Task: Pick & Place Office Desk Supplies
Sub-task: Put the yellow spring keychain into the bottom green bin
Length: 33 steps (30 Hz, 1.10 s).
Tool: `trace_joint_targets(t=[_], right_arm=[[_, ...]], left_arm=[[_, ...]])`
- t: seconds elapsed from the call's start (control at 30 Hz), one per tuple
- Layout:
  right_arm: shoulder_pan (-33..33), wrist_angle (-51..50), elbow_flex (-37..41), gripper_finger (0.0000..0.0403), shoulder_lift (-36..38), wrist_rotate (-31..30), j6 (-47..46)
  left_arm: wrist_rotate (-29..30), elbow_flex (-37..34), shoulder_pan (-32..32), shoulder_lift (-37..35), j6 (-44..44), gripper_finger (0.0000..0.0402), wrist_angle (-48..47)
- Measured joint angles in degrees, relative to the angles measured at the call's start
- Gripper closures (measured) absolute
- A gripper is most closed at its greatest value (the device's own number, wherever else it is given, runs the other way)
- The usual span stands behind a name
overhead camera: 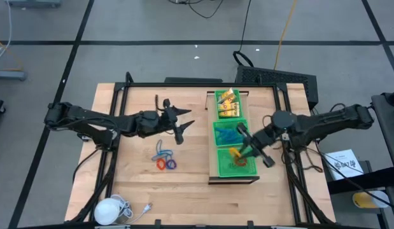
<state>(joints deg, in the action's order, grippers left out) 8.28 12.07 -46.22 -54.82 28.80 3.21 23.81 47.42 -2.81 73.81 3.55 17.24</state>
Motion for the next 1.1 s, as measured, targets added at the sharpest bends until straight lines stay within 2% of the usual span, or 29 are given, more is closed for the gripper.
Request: trace_joint_targets(t=[0.2,0.47,0.53,0.93,1.1], right_arm=[[4.07,-11.80,0.02,0.0384,4.34,-1.37,0.83],[5.33,-15.33,0.04,0.0378,4.27,-11.90,0.77],[5.33,-15.54,0.04,0.0368,4.00,-13.67,-0.23],[5.35,-17.33,0.04,0.0275,3.97,-13.55,-1.01],[5.35,-17.30,0.04,0.0248,3.99,-13.52,-2.05]], left_arm=[[-0.08,-0.02,0.55,0.08,-2.63,0.0179,-2.65],[-0.13,-0.03,0.66,0.08,-2.51,0.0179,-2.48],[-0.13,-0.04,0.66,0.08,-2.53,0.0178,-2.48],[-0.13,-0.04,0.66,0.08,-2.58,0.0178,-2.47],[-0.13,-0.04,0.66,0.08,-4.14,0.0178,-2.47]])
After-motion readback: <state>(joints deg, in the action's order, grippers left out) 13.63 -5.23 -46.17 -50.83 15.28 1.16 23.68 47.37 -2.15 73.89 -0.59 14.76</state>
